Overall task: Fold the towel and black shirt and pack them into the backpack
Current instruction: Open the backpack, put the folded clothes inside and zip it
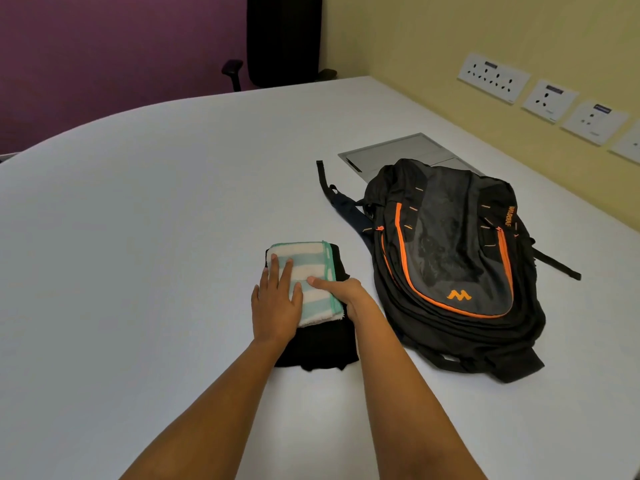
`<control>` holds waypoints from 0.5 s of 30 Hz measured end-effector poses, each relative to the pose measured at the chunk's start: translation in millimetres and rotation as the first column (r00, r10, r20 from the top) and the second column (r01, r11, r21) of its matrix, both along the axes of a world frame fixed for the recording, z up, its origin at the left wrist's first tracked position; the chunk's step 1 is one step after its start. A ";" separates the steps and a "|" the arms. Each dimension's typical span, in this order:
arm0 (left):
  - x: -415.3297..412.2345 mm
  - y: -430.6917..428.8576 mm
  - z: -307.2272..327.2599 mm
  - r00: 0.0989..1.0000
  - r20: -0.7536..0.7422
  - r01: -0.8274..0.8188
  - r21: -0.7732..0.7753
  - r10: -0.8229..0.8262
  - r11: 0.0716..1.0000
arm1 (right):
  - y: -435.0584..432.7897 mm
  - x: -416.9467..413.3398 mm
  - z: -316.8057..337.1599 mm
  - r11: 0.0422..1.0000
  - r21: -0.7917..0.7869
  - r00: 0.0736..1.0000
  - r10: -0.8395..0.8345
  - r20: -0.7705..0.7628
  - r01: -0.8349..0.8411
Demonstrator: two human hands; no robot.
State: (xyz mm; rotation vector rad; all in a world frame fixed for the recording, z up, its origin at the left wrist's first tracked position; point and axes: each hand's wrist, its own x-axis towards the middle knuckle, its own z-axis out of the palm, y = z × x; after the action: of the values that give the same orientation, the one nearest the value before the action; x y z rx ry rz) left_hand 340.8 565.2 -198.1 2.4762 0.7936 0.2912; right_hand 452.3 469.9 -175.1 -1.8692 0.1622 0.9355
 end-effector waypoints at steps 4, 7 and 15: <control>-2.0 1.7 -4.0 1.000 0.022 0.009 -0.015 -0.008 1.000 | -6.2 -5.9 33.2 0.992 0.096 0.981 0.101 -0.163 -0.086; -4.1 3.1 -5.0 0.999 0.040 0.017 -0.038 -0.016 0.999 | -6.8 -4.3 31.0 0.987 0.119 0.963 0.130 -0.236 -0.104; -6.5 6.3 -8.2 0.996 0.093 0.006 -0.095 0.002 0.995 | -9.7 -8.5 15.0 0.928 0.346 0.991 0.132 0.035 -0.136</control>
State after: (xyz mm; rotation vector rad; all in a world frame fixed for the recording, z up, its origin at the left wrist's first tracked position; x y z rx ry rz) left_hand 334.3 571.6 -206.2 2.3566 0.7487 0.3575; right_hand 443.8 460.2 -160.1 -1.5695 -0.1349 0.9765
